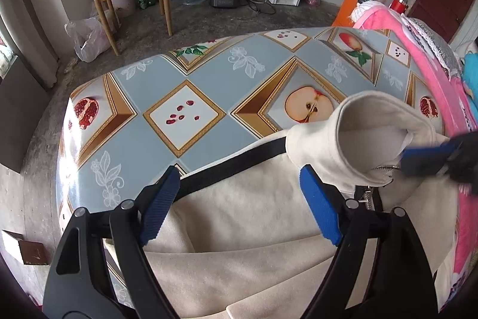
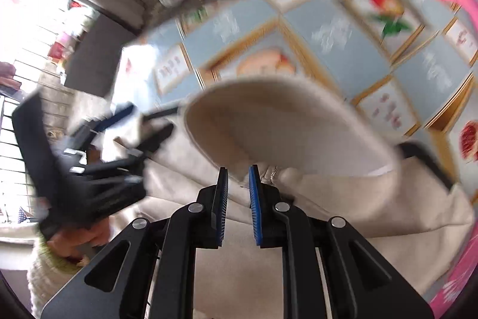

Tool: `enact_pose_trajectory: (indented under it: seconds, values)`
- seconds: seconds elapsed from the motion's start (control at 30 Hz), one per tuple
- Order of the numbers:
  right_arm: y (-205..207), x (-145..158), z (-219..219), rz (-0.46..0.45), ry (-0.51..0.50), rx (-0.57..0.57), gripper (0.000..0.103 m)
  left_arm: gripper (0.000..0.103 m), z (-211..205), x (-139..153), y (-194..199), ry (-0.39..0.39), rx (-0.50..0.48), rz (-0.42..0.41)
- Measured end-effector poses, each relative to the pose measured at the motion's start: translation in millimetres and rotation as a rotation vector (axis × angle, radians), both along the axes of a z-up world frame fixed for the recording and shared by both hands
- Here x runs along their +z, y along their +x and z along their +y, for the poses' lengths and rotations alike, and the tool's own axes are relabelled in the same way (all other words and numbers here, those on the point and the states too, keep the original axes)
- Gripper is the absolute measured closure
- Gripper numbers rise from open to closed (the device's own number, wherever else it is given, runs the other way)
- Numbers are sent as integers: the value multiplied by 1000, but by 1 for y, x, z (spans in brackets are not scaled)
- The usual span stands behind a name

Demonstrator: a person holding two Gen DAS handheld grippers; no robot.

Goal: Fold large clothes

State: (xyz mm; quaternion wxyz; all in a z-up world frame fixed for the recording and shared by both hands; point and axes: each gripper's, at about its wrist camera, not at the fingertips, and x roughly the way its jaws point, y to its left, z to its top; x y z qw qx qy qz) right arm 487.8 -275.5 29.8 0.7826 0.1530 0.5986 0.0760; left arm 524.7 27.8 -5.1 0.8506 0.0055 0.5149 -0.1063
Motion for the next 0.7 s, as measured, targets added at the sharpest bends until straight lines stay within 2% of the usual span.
enact_pose_trajectory:
  seconds: [0.07, 0.13, 0.2, 0.3, 0.37, 0.53, 0.67, 0.7]
  values:
    - [10, 20, -19, -77, -11, -56, 88, 24, 0, -4, 0, 5, 4, 12]
    - [31, 23, -42, -105, -29, -146, 88, 24, 1, -8, 0, 7, 18, 30]
    - [53, 5, -59, -58, 6, -228, 88, 24, 2, -10, -1, -5, 36, 45]
    - [67, -37, -60, 76, 50, -248, 88, 24, 6, -7, -7, -5, 44, 34]
    - [63, -56, -47, 142, 54, -196, 88, 26, 10, -2, -12, -12, 40, 14]
    - [11, -48, -3, 90, 14, 51, 88, 26, 20, 20, -18, -95, 0, -62]
    - [-20, -49, 11, 75, -37, 132, 88, 27, 9, 24, -16, -163, -45, -27]
    - [-23, -51, 14, 72, -52, 145, 88, 30, 3, 23, -16, -165, -63, -10]
